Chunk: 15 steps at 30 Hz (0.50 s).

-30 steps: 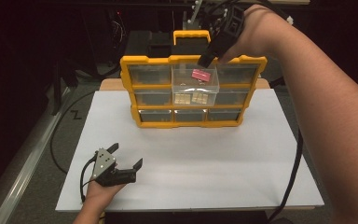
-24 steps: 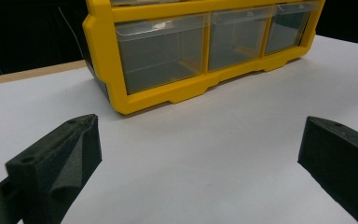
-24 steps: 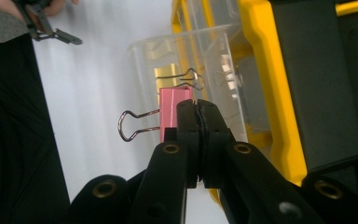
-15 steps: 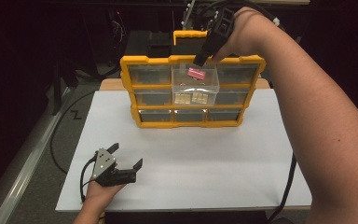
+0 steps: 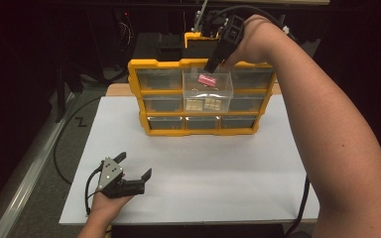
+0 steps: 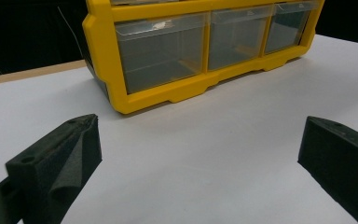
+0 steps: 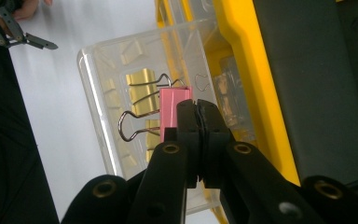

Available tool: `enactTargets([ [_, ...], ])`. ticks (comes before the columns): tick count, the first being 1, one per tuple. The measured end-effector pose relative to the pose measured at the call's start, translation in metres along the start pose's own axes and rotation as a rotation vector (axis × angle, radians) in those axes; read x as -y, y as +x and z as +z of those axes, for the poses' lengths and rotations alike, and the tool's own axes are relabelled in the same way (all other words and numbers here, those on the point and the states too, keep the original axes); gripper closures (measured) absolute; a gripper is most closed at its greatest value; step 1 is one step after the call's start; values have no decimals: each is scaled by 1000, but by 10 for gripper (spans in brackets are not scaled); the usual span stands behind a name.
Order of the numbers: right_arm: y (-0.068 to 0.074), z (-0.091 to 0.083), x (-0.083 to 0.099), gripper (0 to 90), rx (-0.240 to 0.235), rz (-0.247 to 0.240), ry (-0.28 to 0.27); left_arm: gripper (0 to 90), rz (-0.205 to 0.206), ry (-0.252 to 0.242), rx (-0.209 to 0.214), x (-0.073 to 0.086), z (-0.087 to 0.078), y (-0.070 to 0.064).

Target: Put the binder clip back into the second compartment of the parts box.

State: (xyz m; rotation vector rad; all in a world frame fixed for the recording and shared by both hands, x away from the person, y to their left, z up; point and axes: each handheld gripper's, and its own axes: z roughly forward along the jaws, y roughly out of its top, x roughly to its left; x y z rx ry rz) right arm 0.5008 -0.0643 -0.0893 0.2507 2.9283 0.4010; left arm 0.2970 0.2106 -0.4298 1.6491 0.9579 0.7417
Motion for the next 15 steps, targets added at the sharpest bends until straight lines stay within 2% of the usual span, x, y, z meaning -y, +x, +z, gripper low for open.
enactTargets([
  [3,1,0,0,900,7,-1,1,2,-1,0,0,0,0,0],
  [6,3,-4,1,768,-2,6,-9,2,-2,0,0,0,0,0],
  [7,5,-5,3,752,4,-3,-6,2,-2,1,1,0,0,0],
  [15,19,-14,22,722,-14,3,19,2,6,11,1,1,2,-1],
])
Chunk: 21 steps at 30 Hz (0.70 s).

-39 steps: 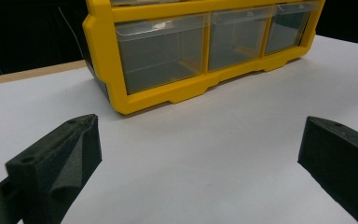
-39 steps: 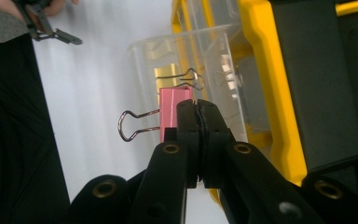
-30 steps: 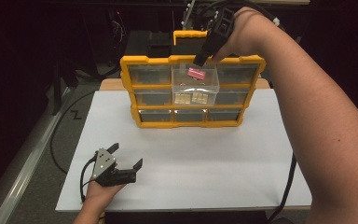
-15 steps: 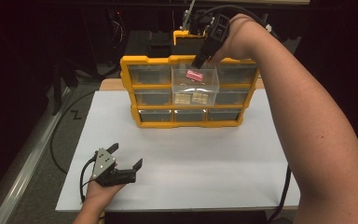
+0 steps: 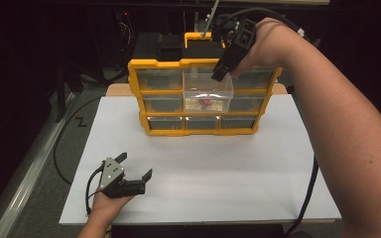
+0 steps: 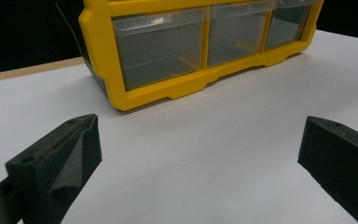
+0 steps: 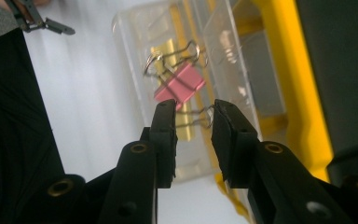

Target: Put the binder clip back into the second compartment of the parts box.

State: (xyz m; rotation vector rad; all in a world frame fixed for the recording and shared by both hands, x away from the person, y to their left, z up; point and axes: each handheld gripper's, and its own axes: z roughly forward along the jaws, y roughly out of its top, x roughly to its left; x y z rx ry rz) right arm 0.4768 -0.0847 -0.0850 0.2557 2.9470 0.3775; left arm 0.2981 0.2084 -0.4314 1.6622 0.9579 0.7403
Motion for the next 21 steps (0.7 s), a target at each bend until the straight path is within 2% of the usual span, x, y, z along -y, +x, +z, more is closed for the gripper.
enactTargets([
  [12,20,-4,46,704,-19,24,13,2,8,14,-7,0,1,-1],
  [21,34,14,82,651,-42,42,41,2,17,23,-9,1,4,-3],
])
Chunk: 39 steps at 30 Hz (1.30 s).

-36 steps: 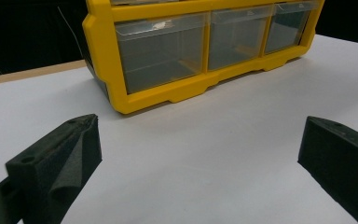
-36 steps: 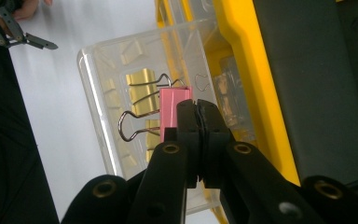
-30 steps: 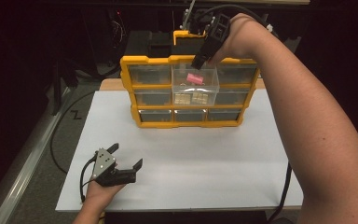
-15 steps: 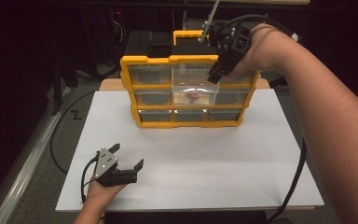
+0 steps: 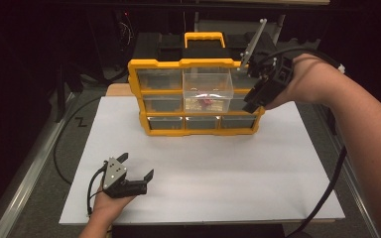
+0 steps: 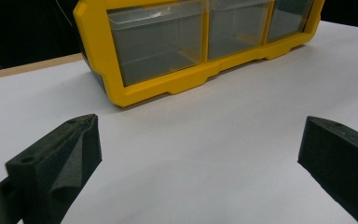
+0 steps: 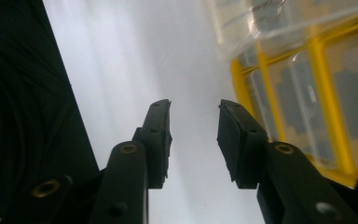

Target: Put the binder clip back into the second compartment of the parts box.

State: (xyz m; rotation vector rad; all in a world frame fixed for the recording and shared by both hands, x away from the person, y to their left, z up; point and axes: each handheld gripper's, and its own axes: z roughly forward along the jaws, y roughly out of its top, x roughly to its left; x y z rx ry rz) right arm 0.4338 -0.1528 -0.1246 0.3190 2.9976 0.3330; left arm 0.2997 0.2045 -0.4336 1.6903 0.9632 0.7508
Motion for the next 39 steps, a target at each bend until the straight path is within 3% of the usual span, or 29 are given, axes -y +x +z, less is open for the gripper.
enactTargets([
  [6,4,20,17,598,-15,9,7,2,-2,0,-3,0,0,0],
  [17,9,75,42,430,-34,21,24,2,-4,3,-11,1,0,1],
  [31,13,158,68,207,-67,57,23,2,-9,2,-25,1,-1,1],
  [35,18,187,75,141,-52,69,21,2,-7,6,-28,1,-1,1],
  [39,22,213,80,6,-44,100,6,2,-14,10,-36,2,0,2],
])
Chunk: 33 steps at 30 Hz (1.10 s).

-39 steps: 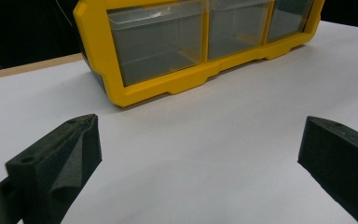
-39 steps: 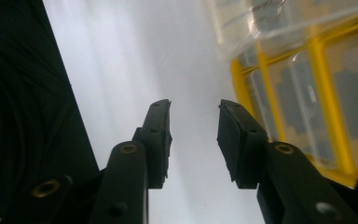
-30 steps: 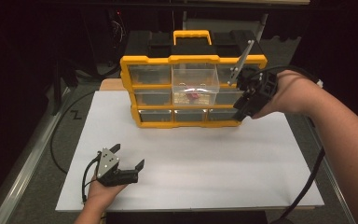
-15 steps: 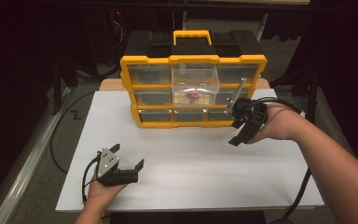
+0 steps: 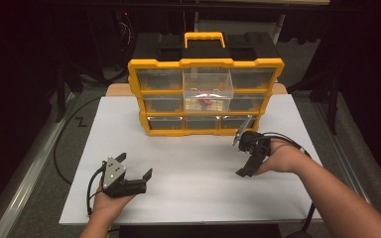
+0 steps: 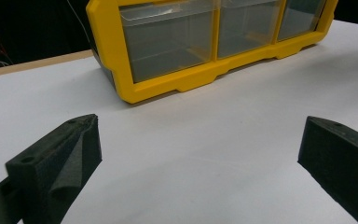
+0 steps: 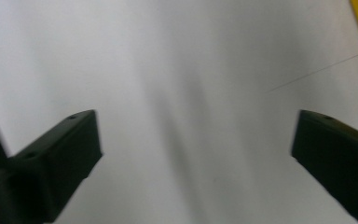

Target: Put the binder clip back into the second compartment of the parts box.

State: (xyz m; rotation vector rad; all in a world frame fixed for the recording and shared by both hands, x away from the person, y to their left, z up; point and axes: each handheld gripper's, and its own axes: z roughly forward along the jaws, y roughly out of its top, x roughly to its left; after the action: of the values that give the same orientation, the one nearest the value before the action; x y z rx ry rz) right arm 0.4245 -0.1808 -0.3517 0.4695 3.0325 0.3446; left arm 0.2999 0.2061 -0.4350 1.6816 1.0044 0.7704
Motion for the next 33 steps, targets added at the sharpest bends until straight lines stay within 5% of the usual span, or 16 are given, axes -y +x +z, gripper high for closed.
enactTargets([
  [7,-1,34,14,6,26,54,-61,2,7,22,-1,1,3,0],
  [10,-1,36,22,6,46,80,-140,2,3,23,-9,0,3,1],
  [22,17,43,54,7,122,245,-606,2,5,33,-8,-3,7,-5],
  [29,23,53,73,7,157,341,-795,4,-23,42,5,-3,12,-5],
  [33,29,50,81,7,193,342,-823,4,-17,41,-1,-4,14,-6],
])
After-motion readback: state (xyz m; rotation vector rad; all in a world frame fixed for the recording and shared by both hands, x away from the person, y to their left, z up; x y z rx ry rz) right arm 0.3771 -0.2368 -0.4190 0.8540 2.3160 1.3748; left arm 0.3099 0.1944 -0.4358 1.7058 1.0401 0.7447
